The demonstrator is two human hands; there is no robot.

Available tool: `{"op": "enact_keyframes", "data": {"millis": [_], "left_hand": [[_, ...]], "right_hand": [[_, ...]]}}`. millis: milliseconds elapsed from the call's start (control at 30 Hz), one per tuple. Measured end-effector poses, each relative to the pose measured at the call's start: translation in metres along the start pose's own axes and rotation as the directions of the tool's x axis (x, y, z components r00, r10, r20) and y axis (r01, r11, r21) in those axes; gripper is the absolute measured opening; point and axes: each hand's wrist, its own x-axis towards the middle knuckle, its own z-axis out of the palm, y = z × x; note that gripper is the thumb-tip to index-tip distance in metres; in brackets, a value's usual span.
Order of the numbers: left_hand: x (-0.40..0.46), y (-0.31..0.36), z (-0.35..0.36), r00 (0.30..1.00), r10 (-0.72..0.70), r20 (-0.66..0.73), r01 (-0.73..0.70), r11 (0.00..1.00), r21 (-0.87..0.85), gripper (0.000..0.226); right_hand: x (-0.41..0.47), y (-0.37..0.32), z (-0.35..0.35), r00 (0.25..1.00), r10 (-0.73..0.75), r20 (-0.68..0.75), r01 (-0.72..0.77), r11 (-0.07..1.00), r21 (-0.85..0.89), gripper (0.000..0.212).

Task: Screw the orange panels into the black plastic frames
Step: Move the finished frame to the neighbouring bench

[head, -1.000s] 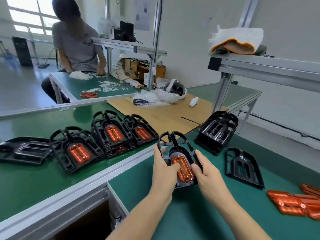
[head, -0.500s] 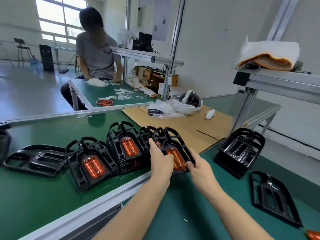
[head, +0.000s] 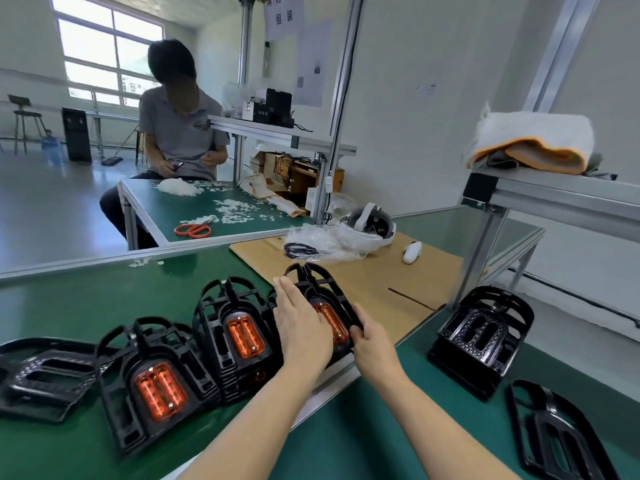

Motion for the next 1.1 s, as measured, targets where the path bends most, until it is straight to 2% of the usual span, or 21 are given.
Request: {"op": "enact_keyframes", "data": {"millis": [167,367,467,533,633,900,1100], "left_hand": [[0.017,-0.01,0.0,1.0,-0.002,0.028,-0.006,0.958,0.285,0.08],[0.021,-0.028,0.001,0.997,0.051,0.061,-0.076,0.844,0.531,0.085],[0.022,-0.036,0.003,0.994,0.062,0.092,-0.106,0.766,0.634,0.081],[0.023,-0.041,0.003,0.991,0.072,0.115,-0.132,0.714,0.687,0.08],[0.022,-0.045,0.003,0.988,0.1,0.119,-0.156,0.67,0.725,0.081],[0.017,-0.047,0.004,0.985,0.145,0.09,-0.165,0.674,0.72,0.084],[0.016,-0.046,0.003,0.984,0.134,0.118,-0.177,0.647,0.741,0.083]], "right_hand": [[0.015,0.004,0.013,1.0,-0.011,-0.01,0.011,1.0,-0.003,0.05],[0.023,0.009,0.026,1.0,0.001,-0.018,-0.001,1.0,-0.011,0.049],[0.025,0.005,0.032,0.999,0.016,0.039,-0.013,0.997,-0.081,0.043],[0.025,0.004,0.034,0.996,0.011,0.085,0.005,0.982,-0.186,0.041],[0.025,0.002,0.033,0.994,0.011,0.108,0.023,0.952,-0.304,0.045],[0.019,0.005,0.032,0.992,0.044,0.115,-0.013,0.966,-0.256,0.06],[0.018,0.006,0.027,0.988,0.074,0.137,-0.028,0.95,-0.313,0.063]]}}
